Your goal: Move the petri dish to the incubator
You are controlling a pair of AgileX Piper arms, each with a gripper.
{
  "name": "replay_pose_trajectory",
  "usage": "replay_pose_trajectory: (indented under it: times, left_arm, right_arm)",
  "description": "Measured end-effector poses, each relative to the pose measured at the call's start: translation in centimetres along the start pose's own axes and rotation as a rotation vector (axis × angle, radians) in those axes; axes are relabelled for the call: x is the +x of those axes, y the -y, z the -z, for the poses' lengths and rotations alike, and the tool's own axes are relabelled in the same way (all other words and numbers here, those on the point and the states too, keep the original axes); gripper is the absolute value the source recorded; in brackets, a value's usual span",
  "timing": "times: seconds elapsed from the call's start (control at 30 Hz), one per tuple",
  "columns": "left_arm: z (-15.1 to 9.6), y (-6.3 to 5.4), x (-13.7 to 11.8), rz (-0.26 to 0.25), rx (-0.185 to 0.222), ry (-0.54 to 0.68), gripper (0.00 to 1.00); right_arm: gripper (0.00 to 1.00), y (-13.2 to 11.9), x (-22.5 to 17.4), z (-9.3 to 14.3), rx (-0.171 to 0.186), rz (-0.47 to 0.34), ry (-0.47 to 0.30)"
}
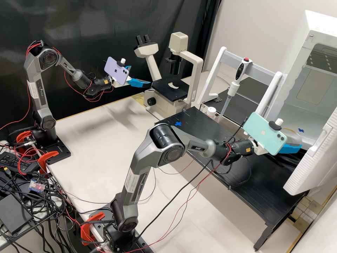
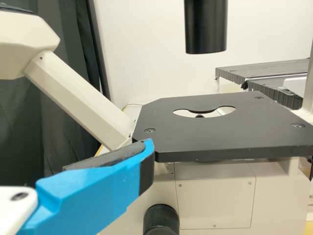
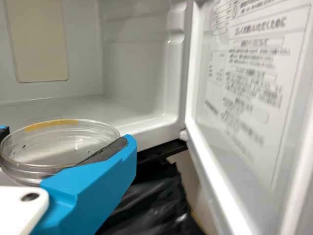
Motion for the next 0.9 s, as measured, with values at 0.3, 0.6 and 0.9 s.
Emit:
replay_pose_trajectory:
  times: [0.3,0.6,0.9]
  left_arm:
    - [0.0,0.0,0.0,0.000,0.000,0.000,1.00]
    - [0.0,0.0,0.0,0.000,0.000,0.000,1.00]
    - [0.0,0.0,0.0,0.000,0.000,0.000,1.00]
  right_arm:
    - [0.00,-0.2,5.6,0.6,-0.003,0.014,0.037]
    - [0.00,1.8,10.6,0.0,-0.014,0.044,0.101]
    - [0.00,2.2,11.9,0.7,-0.031,0.024,0.107]
